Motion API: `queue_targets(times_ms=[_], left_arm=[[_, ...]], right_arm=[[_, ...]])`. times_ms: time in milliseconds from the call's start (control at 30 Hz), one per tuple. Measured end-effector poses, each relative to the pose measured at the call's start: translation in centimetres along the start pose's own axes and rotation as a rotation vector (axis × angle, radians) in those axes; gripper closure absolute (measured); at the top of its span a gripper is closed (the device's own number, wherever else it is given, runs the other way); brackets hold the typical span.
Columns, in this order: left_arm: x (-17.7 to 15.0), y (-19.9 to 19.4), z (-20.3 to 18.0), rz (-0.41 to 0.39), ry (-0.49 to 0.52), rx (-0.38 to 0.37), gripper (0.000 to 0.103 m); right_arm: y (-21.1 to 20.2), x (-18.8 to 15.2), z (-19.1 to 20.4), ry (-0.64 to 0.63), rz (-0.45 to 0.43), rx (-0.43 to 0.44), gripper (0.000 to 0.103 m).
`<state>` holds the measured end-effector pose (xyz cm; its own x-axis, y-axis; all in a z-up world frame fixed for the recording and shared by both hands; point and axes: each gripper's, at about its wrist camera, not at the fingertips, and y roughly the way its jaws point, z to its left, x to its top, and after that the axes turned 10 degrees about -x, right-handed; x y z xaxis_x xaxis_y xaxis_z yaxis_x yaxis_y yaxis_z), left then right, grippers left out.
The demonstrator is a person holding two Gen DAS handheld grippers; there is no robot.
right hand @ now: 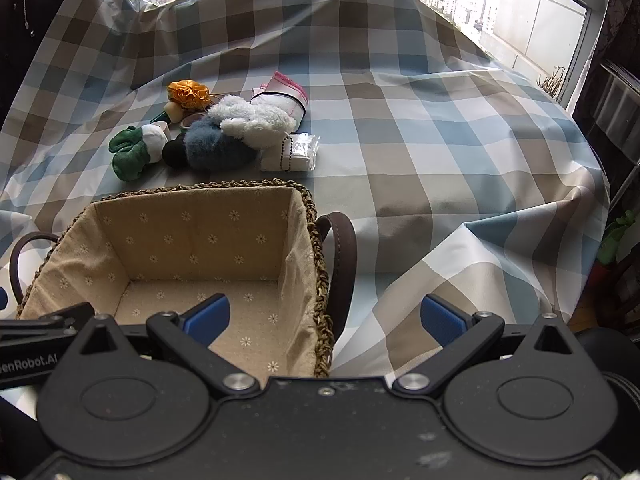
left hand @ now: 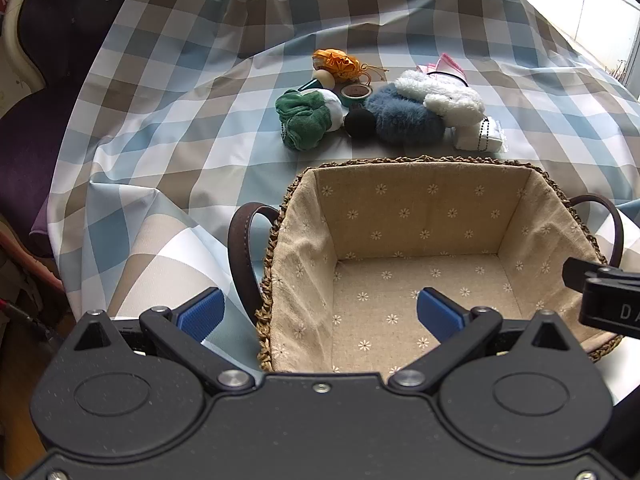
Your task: Organize soft objects
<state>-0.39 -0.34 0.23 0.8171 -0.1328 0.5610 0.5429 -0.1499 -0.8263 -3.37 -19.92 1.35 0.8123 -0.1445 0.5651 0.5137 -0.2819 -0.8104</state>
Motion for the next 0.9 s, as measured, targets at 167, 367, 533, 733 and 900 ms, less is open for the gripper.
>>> queue_targets(times_ms=[167, 367, 533, 733, 900], left_arm=[[0.00, 0.06, 0.01, 0.003, 0.000, -0.001, 0.004], [0.02, 0.13, 0.12, 0.008, -0.006, -0.002, 0.004], [0.08, 0.19, 0.20, 0.011, -0.007, -0.002, 0.004], [0.01, 0.23, 0.19, 0.013, -0.005, -0.002, 0.004], [-0.01, 0.31, 0.23, 0.013, -0.008, -0.003, 0.004]], right_arm=[[-0.03, 0.04, 0.02, 0.000, -0.002, -0.002, 0.001], [0.04, 0.06, 0.08, -0.001, 0.002, -0.003, 0.001], [0.06, 0.04, 0.15, -0.001, 0.003, -0.004, 0.001], [0.09, 0.00, 0.16, -0.002, 0.003, -0.003, 0.001], [0.09, 0.00, 0.13, -0.002, 0.005, -0.003, 0.001]])
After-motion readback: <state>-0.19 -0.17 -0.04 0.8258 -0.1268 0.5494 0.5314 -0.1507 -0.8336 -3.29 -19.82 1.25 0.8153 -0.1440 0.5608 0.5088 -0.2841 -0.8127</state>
